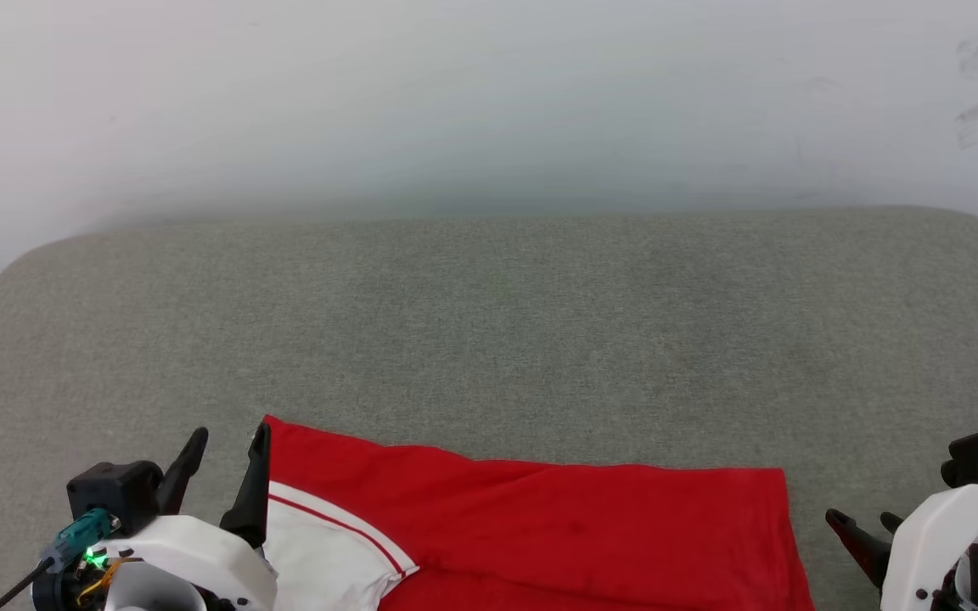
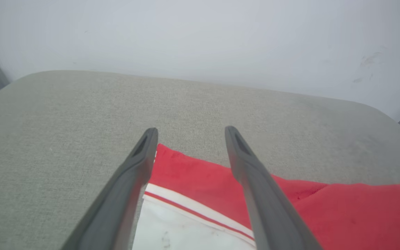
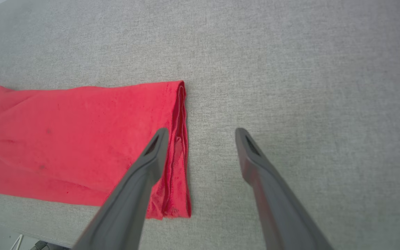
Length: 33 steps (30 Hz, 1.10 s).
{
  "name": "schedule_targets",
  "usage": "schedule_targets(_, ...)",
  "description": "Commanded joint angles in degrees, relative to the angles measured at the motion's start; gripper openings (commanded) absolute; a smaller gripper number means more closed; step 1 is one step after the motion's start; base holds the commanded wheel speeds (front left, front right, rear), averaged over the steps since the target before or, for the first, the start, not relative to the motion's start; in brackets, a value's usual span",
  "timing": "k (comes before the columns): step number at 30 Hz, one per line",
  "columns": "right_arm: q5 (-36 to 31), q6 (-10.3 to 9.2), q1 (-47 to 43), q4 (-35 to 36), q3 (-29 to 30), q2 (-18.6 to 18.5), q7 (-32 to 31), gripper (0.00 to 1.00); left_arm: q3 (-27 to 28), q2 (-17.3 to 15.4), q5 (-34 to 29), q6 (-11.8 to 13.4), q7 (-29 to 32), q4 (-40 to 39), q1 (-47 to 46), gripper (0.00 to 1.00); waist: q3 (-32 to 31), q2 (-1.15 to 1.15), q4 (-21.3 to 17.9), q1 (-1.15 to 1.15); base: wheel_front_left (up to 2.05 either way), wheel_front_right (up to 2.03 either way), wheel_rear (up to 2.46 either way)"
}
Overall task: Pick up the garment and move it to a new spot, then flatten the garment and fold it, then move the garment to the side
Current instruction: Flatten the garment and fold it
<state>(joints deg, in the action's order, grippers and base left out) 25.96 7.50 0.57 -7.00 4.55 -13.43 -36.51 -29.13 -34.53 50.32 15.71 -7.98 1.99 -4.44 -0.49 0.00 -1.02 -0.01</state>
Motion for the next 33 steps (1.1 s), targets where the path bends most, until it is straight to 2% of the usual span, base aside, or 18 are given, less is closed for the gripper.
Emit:
schedule_targets(1,0.1,-0.02,1.1,0.0,0.4,-0.3,-1.7,1.00,0.4,0.4,-1.1,0.6,-2.0,-0.7,-0.8,1.00,0.1,0.00,0.7,0.01,0.00,0.00,0.00)
schedule_targets(5,-0.5,-0.02,1.2,-0.2,1.0,-0.3,-6.9,1.00,0.4,1.1,-5.3,1.9,-5.2,-3.5,-2.0,1.00,1.1,0.00,2.8,0.01,0.00,0.00,0.00)
schedule_targets(9,-1.6,-0.02,1.8,-1.1,1.0,0.9,-9.0,1.00,0.4,2.2,-9.2,2.9,-6.5,-6.2,-3.0,1.00,2.9,0.00,5.0,0.01,0.00,0.00,0.00)
schedule_targets(18,-1.2,-0.02,1.7,-7.7,1.3,3.8,-11.2,1.00,-0.5,3.6,-12.6,1.3,-7.0,-8.2,-4.6,1.00,5.6,0.00,8.5,0.01,0.00,0.00,0.00)
schedule_targets(19,-0.9,-0.02,1.5,-8.5,1.0,4.0,-11.5,0.75,-0.5,3.7,-12.8,1.2,-7.0,-8.2,-4.6,1.00,5.6,0.00,8.6,0.01,0.00,0.00,0.00)
schedule_targets(20,-0.4,-0.01,1.4,-9.1,0.6,4.3,-11.7,0.33,-0.5,3.7,-13.0,1.2,-7.1,-8.1,-4.4,1.00,5.6,0.00,8.7,0.01,0.00,0.00,0.00)
schedule_targets(21,0.0,0.00,1.3,-9.3,0.3,4.5,-11.7,0.00,-0.5,3.8,-12.9,1.1,-7.1,-8.0,-4.2,1.00,5.4,0.00,8.7,0.01,0.00,0.00,0.00)
schedule_targets(26,0.8,-0.01,2.1,-7.9,-0.6,2.6,-10.6,0.00,-0.9,3.3,-13.0,1.0,-6.7,-7.2,-3.2,1.00,4.2,0.00,8.2,0.01,0.00,0.00,0.00)
schedule_targets(33,1.5,-0.03,3.4,-5.8,0.8,-0.8,-10.0,0.00,-0.9,3.4,-13.0,2.2,-6.4,-7.7,-1.8,1.00,1.4,0.00,6.2,0.01,0.00,0.00,0.00)
